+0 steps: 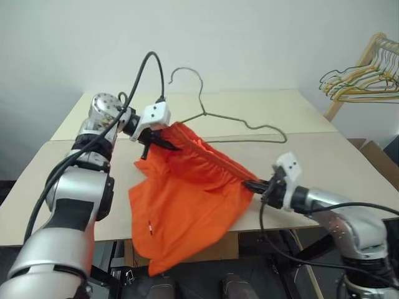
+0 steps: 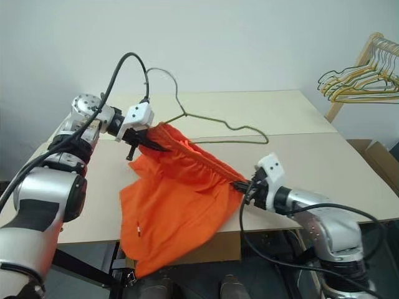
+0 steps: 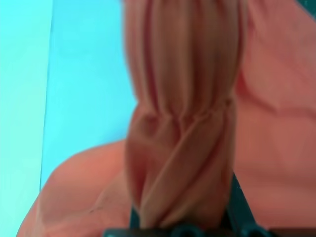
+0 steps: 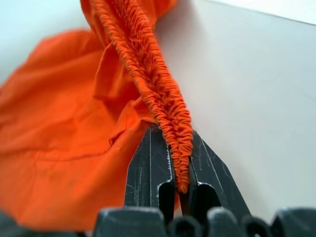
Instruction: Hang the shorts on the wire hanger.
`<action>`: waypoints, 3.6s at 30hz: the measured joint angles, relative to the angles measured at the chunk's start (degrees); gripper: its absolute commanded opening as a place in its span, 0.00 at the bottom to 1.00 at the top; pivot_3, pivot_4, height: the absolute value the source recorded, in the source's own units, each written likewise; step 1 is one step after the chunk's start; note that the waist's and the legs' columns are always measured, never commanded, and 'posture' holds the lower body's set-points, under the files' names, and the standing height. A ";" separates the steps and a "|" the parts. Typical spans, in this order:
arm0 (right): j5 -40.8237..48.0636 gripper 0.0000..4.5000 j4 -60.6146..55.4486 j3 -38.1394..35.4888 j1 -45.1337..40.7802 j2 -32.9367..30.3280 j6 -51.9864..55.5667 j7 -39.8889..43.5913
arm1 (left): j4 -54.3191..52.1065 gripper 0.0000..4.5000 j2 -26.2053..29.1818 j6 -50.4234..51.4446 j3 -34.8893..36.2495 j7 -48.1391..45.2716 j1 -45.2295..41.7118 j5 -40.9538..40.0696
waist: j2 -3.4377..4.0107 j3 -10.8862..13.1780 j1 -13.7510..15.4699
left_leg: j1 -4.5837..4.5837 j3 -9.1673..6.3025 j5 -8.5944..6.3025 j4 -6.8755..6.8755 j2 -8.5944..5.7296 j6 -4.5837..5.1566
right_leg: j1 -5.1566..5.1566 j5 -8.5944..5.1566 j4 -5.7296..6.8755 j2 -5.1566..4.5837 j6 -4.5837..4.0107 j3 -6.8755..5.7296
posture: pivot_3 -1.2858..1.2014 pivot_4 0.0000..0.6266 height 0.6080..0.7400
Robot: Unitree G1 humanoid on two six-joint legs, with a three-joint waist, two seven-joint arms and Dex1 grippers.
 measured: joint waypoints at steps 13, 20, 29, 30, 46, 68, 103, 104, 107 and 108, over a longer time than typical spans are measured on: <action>2.08 0.02 3.34 -0.54 0.71 -16.21 -7.22 13.13 | -2.50 0.00 -0.46 -2.91 -5.44 0.92 1.36 -2.63 | -0.03 0.02 1.30 | 0.09 0.09 0.00 0.02 0.01 0.00 | 0.05 -0.16 -0.03 0.00 0.27 0.03 | 0.51 0.00 1.00; -0.25 0.02 4.24 0.55 2.62 -17.74 -9.68 11.72 | -1.85 0.00 -3.49 2.97 0.64 0.66 1.52 -6.70 | -0.04 0.02 1.32 | 0.08 0.11 0.00 0.03 0.00 0.00 | 0.05 -0.16 -0.05 -0.01 0.28 0.04 | 0.51 0.00 1.00; -0.48 0.02 6.40 1.69 1.55 -17.75 -10.40 11.77 | -8.54 0.00 0.15 5.58 -7.70 -0.03 4.62 -15.06 | -0.03 0.02 1.19 | 0.13 0.10 0.00 0.00 0.02 0.00 | 0.06 -0.17 -0.04 0.01 0.26 0.06 | 0.52 0.00 1.00; -0.48 0.02 6.43 1.80 1.38 -17.76 -10.46 11.97 | -9.18 0.00 0.73 5.61 -8.77 -0.02 4.64 -16.04 | -0.03 0.02 1.23 | 0.13 0.10 0.00 0.00 0.02 0.00 | 0.06 -0.17 -0.05 0.00 0.26 0.06 | 0.52 0.00 1.00; -0.83 0.02 8.88 3.36 0.85 -18.81 -10.89 12.96 | -12.76 0.00 3.05 5.16 -15.49 0.14 6.92 -22.55 | -0.03 0.02 1.23 | 0.14 0.12 0.00 0.00 0.03 0.00 | 0.06 -0.36 -0.05 0.01 -0.06 0.06 | 0.52 0.00 1.00; 2.69 0.36 -2.03 6.03 -12.23 -20.08 -4.29 12.44 | -4.05 0.00 -1.37 4.13 -10.74 3.49 5.45 -2.21 | 0.00 0.03 1.03 | 0.14 0.15 0.00 -0.03 0.06 -0.01 | 0.04 -0.38 -0.09 0.01 -0.06 0.06 | 0.50 0.00 1.00; -3.89 0.00 7.13 23.33 -31.15 5.86 1.24 0.70 | -0.33 0.00 -3.63 5.23 -1.61 1.11 3.36 3.41 | 0.00 0.03 0.00 | -0.13 0.03 -0.01 -0.04 0.03 0.02 | -0.13 0.09 -0.05 0.01 -0.17 -0.03 | 0.52 0.00 1.00; -4.19 0.00 7.15 23.32 -31.12 5.81 0.63 1.44 | -0.36 0.00 -3.62 5.13 -1.54 0.78 3.36 3.41 | 0.00 0.03 -0.01 | -0.13 0.03 -0.01 -0.04 0.02 0.02 | -0.14 0.09 -0.04 0.01 -0.17 -0.03 | 0.52 0.00 1.00; -4.85 0.00 7.20 23.30 -30.80 5.23 -1.56 3.13 | -0.37 0.13 -3.65 4.89 -0.22 0.55 3.36 3.28 | 0.00 0.03 0.00 | -0.13 0.03 -0.01 -0.03 0.02 0.02 | -0.13 0.09 -0.03 0.00 -0.16 -0.03 | 0.52 0.00 1.00; -5.13 0.00 7.20 23.29 -30.59 4.97 -2.48 3.87 | -0.38 0.17 -3.73 6.04 0.62 0.58 3.33 2.98 | 0.00 0.03 -0.01 | -0.13 0.03 -0.01 -0.03 0.02 0.02 | -0.13 0.09 -0.03 0.00 -0.16 -0.03 | 0.52 0.00 1.00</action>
